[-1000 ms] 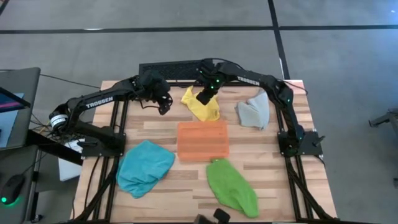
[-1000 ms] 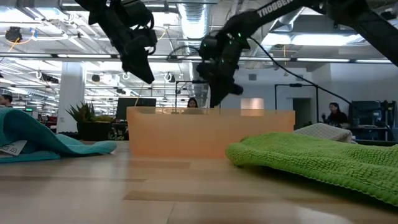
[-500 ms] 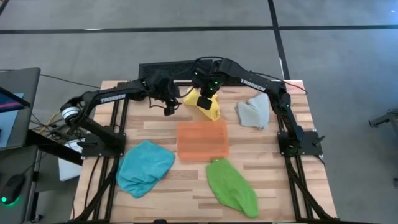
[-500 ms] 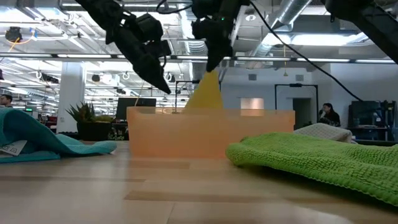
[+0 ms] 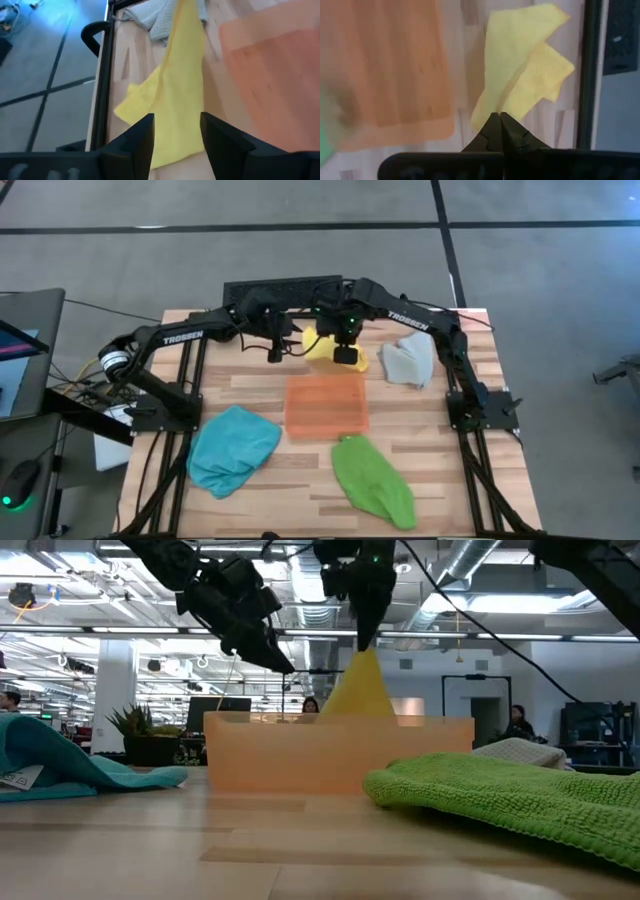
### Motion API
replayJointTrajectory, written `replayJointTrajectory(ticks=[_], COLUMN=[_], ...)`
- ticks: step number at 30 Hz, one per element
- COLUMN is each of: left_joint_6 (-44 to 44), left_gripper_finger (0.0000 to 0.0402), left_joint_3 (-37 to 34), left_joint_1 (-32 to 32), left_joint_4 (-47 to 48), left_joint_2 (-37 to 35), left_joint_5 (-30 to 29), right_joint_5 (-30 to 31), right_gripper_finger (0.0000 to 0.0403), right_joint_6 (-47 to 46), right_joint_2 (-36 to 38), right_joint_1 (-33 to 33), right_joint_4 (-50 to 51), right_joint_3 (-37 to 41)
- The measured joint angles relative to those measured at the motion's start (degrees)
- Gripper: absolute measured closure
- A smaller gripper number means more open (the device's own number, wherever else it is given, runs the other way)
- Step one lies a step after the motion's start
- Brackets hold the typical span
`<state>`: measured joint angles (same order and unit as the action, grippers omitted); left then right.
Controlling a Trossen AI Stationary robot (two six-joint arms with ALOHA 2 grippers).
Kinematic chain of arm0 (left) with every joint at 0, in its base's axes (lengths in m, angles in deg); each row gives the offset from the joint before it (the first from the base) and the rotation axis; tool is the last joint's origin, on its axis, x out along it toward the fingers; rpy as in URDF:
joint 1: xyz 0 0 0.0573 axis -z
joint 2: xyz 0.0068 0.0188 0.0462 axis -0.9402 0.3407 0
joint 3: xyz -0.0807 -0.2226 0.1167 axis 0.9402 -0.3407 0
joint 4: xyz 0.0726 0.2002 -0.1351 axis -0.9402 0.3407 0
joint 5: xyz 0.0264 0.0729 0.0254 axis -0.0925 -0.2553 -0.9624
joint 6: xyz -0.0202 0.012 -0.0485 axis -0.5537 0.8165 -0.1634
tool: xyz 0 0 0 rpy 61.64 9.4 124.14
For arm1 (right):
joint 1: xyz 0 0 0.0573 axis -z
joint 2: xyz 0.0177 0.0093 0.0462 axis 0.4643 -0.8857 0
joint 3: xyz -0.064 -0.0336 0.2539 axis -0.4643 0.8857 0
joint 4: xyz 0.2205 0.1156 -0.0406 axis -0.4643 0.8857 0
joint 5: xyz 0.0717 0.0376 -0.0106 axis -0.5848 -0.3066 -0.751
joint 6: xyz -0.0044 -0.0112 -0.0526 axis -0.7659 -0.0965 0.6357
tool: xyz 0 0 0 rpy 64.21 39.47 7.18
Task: Sort microfiber towel by color & place in baskets
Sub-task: Fold the yellow towel
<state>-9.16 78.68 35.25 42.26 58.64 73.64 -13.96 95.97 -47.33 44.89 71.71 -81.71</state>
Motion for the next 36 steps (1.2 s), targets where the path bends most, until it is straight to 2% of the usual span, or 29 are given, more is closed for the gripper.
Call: replayJointTrajectory(ticks=[4, 9, 15, 24, 32, 36], left_joint_6=[2.65, 7.11, 7.98, -1.19, -1.16, -2.04], left_gripper_finger=[0.0269, 0.0291, 0.0313, 0.0322, 0.0322, 0.0322], left_joint_3=[-0.02, 0.0, 0.09, 0.17, 0.17, 0.17], left_joint_1=[-0.58, -0.98, -1.27, -0.52, -0.52, -0.5], left_joint_4=[-0.58, -6.14, -7.64, -6.83, -6.33, -6.28], left_joint_2=[3.67, 7.84, 10.73, 11.85, 11.85, 11.85], left_joint_5=[-0.2, -5.43, -3.85, -5.02, -3.92, -6.42], right_joint_5=[-0.09, -0.07, -0.06, 0.06, 0.95, 1.26], right_gripper_finger=[0.04, 0.04, 0.04, 0.0399, 0.0399, 0.0399], right_joint_6=[-1.43, -2.34, -3.54, -4.94, -4.88, -4.86], right_joint_2=[1.97, 4.04, 4.24, 4.24, 4.21, 4.21], right_joint_1=[-0.9, -2.03, -2.33, -2.31, -2.07, -2.09], right_joint_4=[0.0, 0.01, 0.0, -0.01, -0.05, -0.07], right_joint_3=[-0.08, -0.06, -0.06, -0.04, -0.04, -0.04])
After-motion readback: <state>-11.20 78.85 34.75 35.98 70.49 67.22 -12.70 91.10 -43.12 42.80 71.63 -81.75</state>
